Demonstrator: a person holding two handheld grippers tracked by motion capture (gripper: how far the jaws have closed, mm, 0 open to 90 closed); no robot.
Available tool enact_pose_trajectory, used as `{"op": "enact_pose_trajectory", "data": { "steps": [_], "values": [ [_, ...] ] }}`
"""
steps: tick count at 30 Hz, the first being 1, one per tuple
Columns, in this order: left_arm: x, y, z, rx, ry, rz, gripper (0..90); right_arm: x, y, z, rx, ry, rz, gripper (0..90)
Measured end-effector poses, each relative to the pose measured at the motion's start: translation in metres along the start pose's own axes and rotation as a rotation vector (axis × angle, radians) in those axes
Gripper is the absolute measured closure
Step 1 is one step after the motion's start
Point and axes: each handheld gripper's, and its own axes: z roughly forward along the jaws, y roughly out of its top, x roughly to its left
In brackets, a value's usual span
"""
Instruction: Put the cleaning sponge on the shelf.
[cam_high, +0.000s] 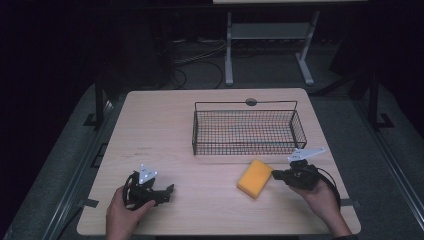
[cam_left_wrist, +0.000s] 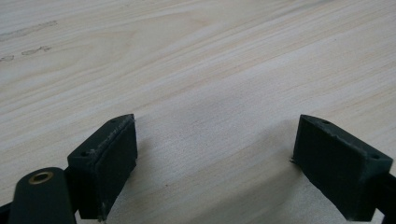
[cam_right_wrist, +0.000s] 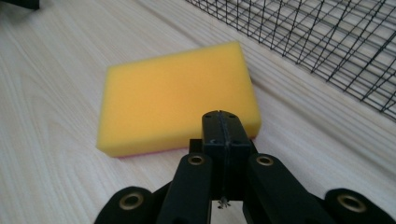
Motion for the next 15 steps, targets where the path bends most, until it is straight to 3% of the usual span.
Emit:
{"op": "enact_pose_trajectory", "data": {
  "steps": [15],
  "values": [
    [0.0,0.0,0.0,-0.001,0.0,-0.001,12.8,0.019,0.029,0.006,0.03,0.046,-0.059,89.8]
  ]
}}
